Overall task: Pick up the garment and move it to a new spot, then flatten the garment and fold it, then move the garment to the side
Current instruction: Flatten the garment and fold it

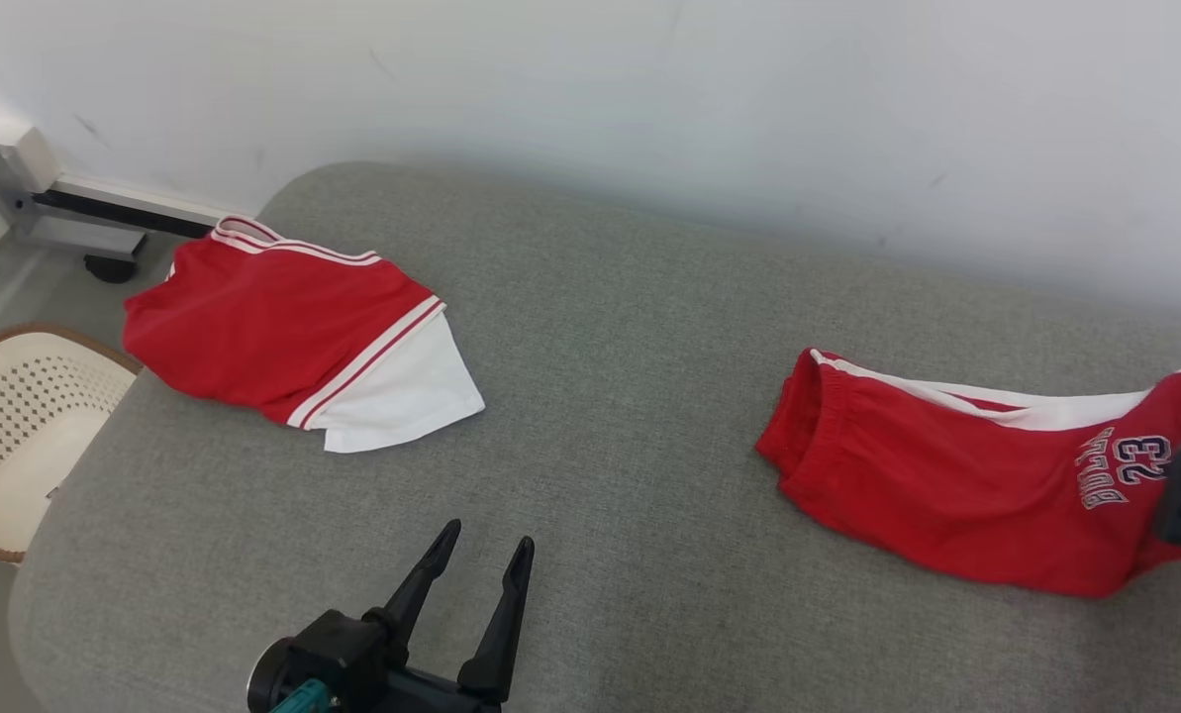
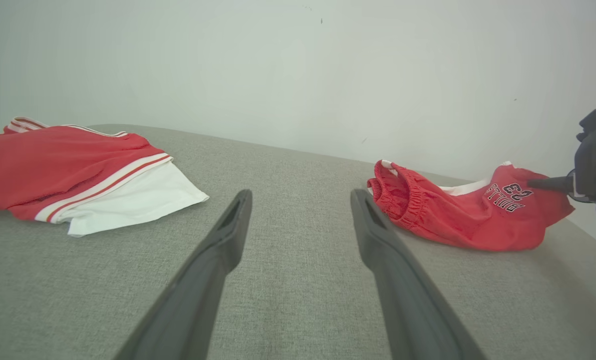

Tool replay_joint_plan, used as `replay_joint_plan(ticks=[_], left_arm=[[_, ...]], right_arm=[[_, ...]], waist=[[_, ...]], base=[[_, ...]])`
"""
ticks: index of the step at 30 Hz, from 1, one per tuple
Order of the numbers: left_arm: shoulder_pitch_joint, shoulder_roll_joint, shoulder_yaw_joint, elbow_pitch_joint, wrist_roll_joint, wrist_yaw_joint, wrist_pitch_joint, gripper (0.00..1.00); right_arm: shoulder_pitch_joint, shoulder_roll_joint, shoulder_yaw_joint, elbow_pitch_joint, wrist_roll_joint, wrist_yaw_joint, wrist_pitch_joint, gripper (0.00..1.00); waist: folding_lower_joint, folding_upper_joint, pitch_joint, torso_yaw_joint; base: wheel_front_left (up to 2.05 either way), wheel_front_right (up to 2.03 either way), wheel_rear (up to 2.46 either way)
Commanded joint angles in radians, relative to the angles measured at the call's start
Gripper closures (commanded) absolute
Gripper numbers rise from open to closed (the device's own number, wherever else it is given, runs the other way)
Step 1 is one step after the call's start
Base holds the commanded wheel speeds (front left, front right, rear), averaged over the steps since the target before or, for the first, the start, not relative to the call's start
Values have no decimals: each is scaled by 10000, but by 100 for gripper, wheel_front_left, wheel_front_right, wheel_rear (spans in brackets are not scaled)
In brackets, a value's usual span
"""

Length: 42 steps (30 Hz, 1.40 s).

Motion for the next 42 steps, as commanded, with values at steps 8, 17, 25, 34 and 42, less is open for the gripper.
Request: replay_joint_plan(ticks=[8, 17, 25, 34, 42], left_arm=[[-46, 42, -37, -140, 2, 70, 13, 0], [-250, -92, -254, 130, -111, -47, 6, 0], [-322, -151, -353, 337, -204, -53, -59, 0], [-32, 17, -322, 390, -270, 28, -100, 0], [122, 58, -359, 102, -279, 124, -129, 0]], right_arm=[[-434, 2447, 207, -1519, -1113, -26, 370, 100], [-332, 4282, 1346, -2615, -685, -26, 1071, 100], [64, 4479, 2065, -3003, -228, -26, 1681, 100], [564, 4480, 2673, -4182, 1876, -26, 1437, 0], [1597, 3719, 1175, -5777, 833, -26, 1378, 0]], waist=[[1, 0, 27, -551], [1, 0, 241, -267], [1, 0, 301, 192], [1, 0, -41, 142], [1, 0, -133, -211]], base=[[0, 0, 0], [0, 0, 0], [0, 0, 0], [0, 0, 0], [0, 0, 0]])
